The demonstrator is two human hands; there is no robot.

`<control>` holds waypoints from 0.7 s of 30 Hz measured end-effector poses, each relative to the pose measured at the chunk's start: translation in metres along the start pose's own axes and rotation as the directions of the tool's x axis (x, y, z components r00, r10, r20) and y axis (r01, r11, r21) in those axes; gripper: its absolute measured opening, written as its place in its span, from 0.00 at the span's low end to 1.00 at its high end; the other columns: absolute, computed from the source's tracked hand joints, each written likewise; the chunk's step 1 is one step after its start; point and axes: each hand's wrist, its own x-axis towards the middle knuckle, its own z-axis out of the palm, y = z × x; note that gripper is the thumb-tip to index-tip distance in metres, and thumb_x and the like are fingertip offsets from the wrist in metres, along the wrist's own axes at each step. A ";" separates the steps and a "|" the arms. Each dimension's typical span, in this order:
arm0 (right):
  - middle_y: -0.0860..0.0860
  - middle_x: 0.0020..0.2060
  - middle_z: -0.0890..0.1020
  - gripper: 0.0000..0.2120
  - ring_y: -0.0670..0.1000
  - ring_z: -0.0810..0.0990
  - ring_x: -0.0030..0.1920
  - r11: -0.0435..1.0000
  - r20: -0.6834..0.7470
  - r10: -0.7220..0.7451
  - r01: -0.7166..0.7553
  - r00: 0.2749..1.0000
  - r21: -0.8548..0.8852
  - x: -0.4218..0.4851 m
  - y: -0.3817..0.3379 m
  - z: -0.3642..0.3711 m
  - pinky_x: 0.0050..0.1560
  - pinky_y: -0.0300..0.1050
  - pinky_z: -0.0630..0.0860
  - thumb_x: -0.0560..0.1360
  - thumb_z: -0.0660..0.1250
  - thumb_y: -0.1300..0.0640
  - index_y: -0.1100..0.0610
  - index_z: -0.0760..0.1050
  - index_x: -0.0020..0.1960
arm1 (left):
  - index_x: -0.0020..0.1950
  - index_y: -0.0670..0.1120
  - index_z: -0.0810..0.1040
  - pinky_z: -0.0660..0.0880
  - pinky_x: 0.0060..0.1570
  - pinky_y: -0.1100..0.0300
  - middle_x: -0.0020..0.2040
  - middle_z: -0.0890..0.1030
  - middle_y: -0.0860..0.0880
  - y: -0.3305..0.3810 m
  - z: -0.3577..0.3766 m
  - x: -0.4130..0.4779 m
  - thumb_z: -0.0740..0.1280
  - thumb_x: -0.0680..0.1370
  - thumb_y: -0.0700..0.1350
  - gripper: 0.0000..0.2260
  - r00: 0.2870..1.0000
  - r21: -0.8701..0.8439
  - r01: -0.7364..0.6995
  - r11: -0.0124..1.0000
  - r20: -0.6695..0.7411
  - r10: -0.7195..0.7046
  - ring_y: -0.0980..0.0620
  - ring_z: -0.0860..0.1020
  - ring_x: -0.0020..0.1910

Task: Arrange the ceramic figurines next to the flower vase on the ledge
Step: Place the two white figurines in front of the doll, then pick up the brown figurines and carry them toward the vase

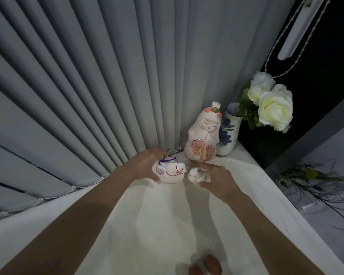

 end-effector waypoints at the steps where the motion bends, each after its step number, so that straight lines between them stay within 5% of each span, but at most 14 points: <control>1: 0.53 0.57 0.81 0.26 0.55 0.77 0.57 1.000 -0.013 0.007 -0.006 1.000 0.007 -0.006 0.000 -0.002 0.49 0.42 0.69 0.68 0.71 0.54 0.48 0.68 0.65 | 0.69 0.46 0.69 0.66 0.65 0.62 0.68 0.73 0.47 0.002 -0.001 -0.008 0.80 0.62 0.46 0.38 0.999 -0.025 -0.014 1.000 -0.052 0.013 0.47 0.71 0.67; 6: 0.51 0.64 0.76 0.29 0.53 0.73 0.64 0.997 -0.004 0.059 -0.059 0.998 0.059 -0.052 0.014 -0.007 0.63 0.45 0.68 0.70 0.70 0.54 0.51 0.65 0.68 | 0.69 0.51 0.68 0.62 0.60 0.67 0.65 0.71 0.57 0.021 0.020 -0.062 0.79 0.63 0.53 0.37 0.956 -0.190 -0.049 0.981 -0.292 -0.009 0.58 0.69 0.64; 10: 0.48 0.63 0.77 0.32 0.44 0.75 0.57 0.953 0.167 0.068 -0.114 0.984 0.282 -0.101 0.034 -0.001 0.58 0.33 0.70 0.69 0.72 0.60 0.47 0.64 0.68 | 0.71 0.54 0.65 0.62 0.63 0.70 0.66 0.68 0.62 0.037 0.063 -0.107 0.78 0.63 0.55 0.39 0.989 -0.265 -0.045 0.963 -0.149 0.005 0.65 0.66 0.63; 15: 0.44 0.60 0.75 0.36 0.46 0.73 0.58 0.924 0.354 0.025 -0.157 0.935 0.348 -0.150 0.052 0.020 0.55 0.36 0.73 0.67 0.73 0.63 0.42 0.62 0.67 | 0.72 0.51 0.64 0.58 0.65 0.72 0.71 0.68 0.54 0.058 0.129 -0.145 0.78 0.65 0.52 0.39 0.998 -0.292 -0.009 0.956 0.058 0.028 0.60 0.66 0.67; 21: 0.48 0.58 0.75 0.33 0.45 0.73 0.56 0.926 0.272 -0.051 -0.057 0.961 0.374 -0.170 0.045 0.049 0.55 0.30 0.69 0.65 0.76 0.59 0.42 0.66 0.63 | 0.66 0.49 0.73 0.59 0.59 0.76 0.65 0.75 0.52 0.084 0.170 -0.161 0.79 0.63 0.51 0.33 1.000 -0.363 -0.016 0.932 -0.025 0.008 0.58 0.69 0.62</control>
